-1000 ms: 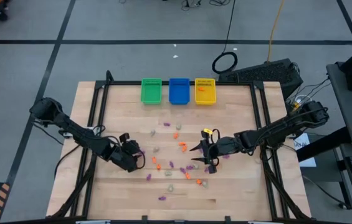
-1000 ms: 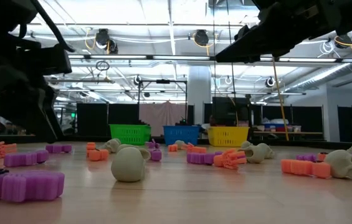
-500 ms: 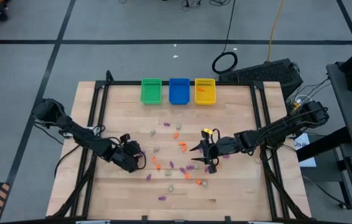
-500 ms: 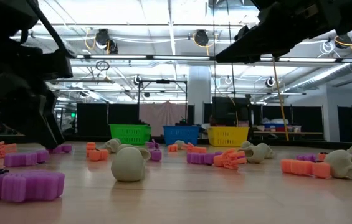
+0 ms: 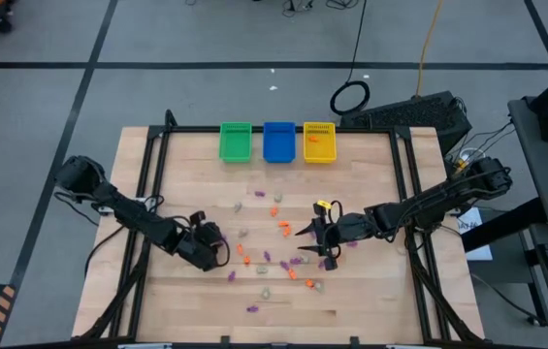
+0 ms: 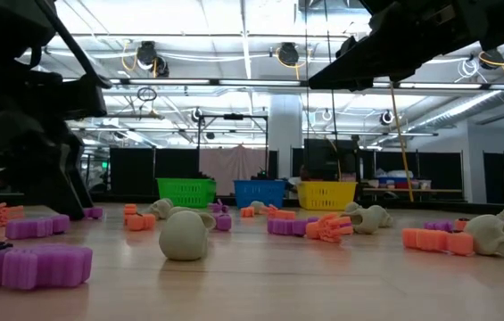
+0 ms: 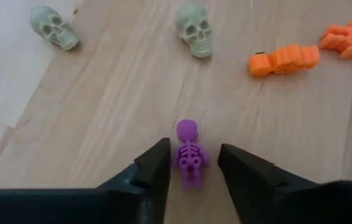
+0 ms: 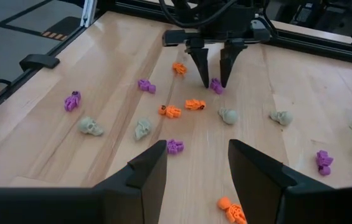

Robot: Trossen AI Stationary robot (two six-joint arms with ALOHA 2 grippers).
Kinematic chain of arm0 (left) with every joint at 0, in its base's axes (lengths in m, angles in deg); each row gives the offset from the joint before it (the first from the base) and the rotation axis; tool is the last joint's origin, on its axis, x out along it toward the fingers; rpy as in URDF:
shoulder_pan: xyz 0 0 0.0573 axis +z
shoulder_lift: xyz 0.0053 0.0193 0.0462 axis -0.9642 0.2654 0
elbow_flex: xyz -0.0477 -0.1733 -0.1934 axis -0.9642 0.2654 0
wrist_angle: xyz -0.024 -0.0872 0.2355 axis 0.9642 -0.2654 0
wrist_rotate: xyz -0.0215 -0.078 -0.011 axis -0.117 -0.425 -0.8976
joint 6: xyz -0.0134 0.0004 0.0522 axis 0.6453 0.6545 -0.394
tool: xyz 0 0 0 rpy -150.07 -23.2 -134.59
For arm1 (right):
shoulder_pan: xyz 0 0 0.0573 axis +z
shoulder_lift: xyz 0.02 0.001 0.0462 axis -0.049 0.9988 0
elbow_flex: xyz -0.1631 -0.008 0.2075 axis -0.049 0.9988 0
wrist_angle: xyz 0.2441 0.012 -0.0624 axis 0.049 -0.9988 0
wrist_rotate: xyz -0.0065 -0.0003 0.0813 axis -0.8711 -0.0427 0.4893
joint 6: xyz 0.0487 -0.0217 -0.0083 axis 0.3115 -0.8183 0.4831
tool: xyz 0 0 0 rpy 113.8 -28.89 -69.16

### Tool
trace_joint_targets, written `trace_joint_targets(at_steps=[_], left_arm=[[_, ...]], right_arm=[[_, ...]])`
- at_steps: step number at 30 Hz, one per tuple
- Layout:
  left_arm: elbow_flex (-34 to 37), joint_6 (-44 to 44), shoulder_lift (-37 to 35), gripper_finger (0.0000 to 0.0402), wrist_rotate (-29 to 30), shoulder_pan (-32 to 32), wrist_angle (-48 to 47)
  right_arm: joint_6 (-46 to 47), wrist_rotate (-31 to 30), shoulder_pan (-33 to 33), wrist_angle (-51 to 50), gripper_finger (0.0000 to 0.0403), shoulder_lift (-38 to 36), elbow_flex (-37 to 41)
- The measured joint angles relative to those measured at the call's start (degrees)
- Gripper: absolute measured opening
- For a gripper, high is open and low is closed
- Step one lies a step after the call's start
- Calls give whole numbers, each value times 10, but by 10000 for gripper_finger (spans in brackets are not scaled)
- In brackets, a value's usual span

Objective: Sort Halloween decoration
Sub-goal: Put the purple skeleton toy into the blue bin

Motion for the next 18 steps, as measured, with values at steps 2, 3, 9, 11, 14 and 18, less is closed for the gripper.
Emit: trace_joint_targets(at_steps=[2, 3, 9, 11, 14, 18], left_arm=[[0, -1, 0, 115, -4, 0, 1], [0, -1, 0, 100, -6, 0, 2], [0, -3, 0, 29, -2, 0, 0], [0, -3, 0, 22, 1, 0, 0], [0, -1, -2, 26, 1, 0, 1], [2, -3, -13, 38, 6, 1, 4]], right_arm=[[0, 0, 0, 0, 159, 0, 0], [0, 0, 0, 0, 159, 0, 0], [0, 0, 0, 0, 159, 0, 0], [0, 0, 0, 0, 159, 0, 0], [0, 0, 0, 0, 159, 0, 0], [0, 0, 0, 0, 159, 0, 0]])
